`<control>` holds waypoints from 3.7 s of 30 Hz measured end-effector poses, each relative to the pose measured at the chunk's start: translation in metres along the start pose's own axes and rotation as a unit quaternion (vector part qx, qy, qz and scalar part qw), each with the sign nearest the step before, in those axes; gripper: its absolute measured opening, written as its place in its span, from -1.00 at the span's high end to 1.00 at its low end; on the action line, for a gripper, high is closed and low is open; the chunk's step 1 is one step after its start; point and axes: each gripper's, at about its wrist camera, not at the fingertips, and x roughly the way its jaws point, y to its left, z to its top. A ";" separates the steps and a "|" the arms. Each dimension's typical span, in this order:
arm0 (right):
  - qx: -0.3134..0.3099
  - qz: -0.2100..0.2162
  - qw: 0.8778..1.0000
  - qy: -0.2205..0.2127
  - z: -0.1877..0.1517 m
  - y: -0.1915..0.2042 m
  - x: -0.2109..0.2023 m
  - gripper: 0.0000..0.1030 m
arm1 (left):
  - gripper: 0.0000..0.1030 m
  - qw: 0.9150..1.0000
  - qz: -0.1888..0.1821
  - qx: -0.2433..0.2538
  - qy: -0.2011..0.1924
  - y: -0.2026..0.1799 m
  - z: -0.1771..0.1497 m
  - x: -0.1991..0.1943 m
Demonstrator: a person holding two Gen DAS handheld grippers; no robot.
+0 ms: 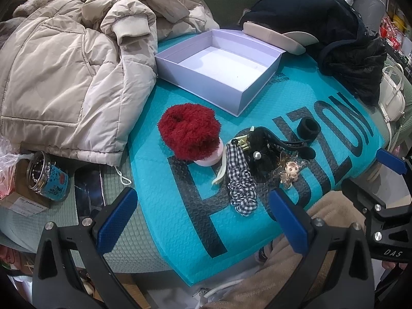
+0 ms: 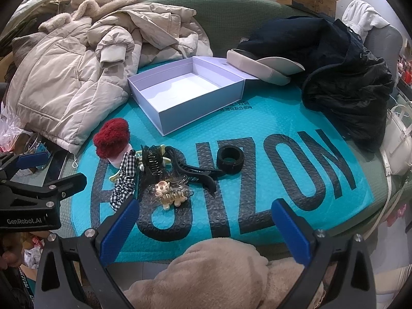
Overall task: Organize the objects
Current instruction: 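Move both tools toward the gingham scrunchie and gold flower clip, then grasp the gingham scrunchie with the left tool while the right tool grasps the gold flower clip, then lift and carry the gingham scrunchie and gold clip over the lavender box with both tools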
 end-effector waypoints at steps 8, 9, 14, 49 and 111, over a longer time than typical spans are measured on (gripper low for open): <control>0.001 0.002 1.000 -0.002 -0.002 0.002 -0.003 -0.99 | -0.99 1.000 -0.001 0.000 -0.002 -0.001 -0.001 -0.003; 0.001 0.002 1.000 -0.001 -0.003 0.003 -0.003 -0.99 | -0.99 1.000 -0.001 0.000 -0.002 -0.001 -0.001 -0.003; 0.001 0.004 1.000 -0.001 -0.004 0.002 -0.004 -0.99 | -0.99 1.000 -0.001 -0.001 -0.002 -0.001 -0.001 -0.003; -0.041 0.069 0.996 0.026 -0.009 0.012 0.063 -0.65 | -0.35 0.995 -0.076 -0.025 0.058 -0.009 -0.006 0.090; -0.042 0.139 0.989 0.038 -0.031 0.009 0.078 -0.15 | 0.46 0.994 -0.081 -0.028 0.073 -0.018 -0.039 0.084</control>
